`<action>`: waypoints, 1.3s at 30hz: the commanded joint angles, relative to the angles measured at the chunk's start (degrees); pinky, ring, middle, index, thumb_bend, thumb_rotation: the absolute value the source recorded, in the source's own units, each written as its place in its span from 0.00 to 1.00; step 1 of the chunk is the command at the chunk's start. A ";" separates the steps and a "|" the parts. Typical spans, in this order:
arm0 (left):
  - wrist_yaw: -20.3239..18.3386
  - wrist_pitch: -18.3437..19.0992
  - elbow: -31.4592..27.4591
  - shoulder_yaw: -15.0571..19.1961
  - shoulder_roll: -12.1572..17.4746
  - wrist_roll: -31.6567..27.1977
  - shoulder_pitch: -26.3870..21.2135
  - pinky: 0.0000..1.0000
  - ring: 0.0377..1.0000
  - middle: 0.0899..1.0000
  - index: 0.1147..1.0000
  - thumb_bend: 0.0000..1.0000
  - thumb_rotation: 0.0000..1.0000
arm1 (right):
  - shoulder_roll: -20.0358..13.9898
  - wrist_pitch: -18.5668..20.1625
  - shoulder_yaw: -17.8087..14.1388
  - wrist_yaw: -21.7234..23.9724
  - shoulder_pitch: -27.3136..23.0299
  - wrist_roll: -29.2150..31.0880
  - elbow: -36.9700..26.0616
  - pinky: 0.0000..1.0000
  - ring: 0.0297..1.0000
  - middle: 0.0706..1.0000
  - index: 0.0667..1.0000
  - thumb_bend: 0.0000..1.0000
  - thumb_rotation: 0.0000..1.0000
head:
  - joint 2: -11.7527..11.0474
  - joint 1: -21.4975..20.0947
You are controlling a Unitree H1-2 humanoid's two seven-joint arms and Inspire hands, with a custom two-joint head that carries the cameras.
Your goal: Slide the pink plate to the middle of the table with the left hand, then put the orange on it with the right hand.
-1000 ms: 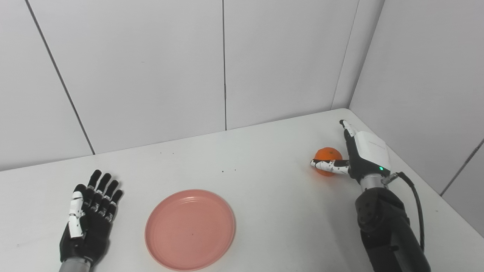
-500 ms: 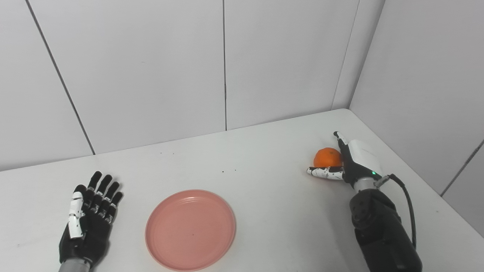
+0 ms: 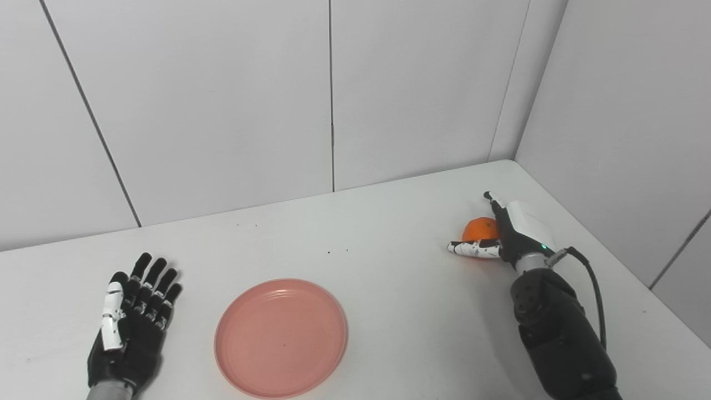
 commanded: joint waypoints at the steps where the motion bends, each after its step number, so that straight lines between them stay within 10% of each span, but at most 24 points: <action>1: 1.45 2.87 -0.23 0.13 -0.13 0.19 1.10 1.00 0.97 0.97 0.95 0.31 1.00 | -1.39 -0.06 -0.26 -1.10 -2.21 -0.72 -0.77 0.73 0.85 0.89 0.90 0.98 0.42 | 0.12 -0.05; 20: 1.11 2.70 -0.29 -0.16 0.20 0.45 1.17 1.00 0.97 0.97 0.95 0.31 1.00 | -0.98 -0.06 -2.85 3.00 -3.85 -4.68 1.11 0.61 0.73 0.77 0.81 0.93 0.34 | 0.69 0.24; 30: 1.50 3.30 -0.40 0.21 -0.01 -0.18 1.08 1.00 0.98 0.98 0.96 0.31 1.00 | -1.30 -0.06 -3.01 1.05 -3.89 -1.92 2.09 0.44 0.51 0.55 0.55 0.86 0.05 | 0.93 0.36; 32: 1.68 3.24 -0.40 0.17 0.00 -0.02 1.10 1.00 0.98 0.98 0.96 0.31 1.00 | -1.51 -0.07 -2.78 0.68 -3.94 -1.34 2.45 0.46 0.53 0.57 0.47 0.59 0.11 | 0.93 0.36; 39: 1.59 2.83 0.45 0.01 0.11 0.42 0.96 1.00 0.96 0.97 0.95 0.31 1.00 | -1.62 -0.06 -2.44 0.37 -3.74 -1.07 1.39 0.42 0.50 0.54 0.45 0.52 0.13 | 0.96 0.67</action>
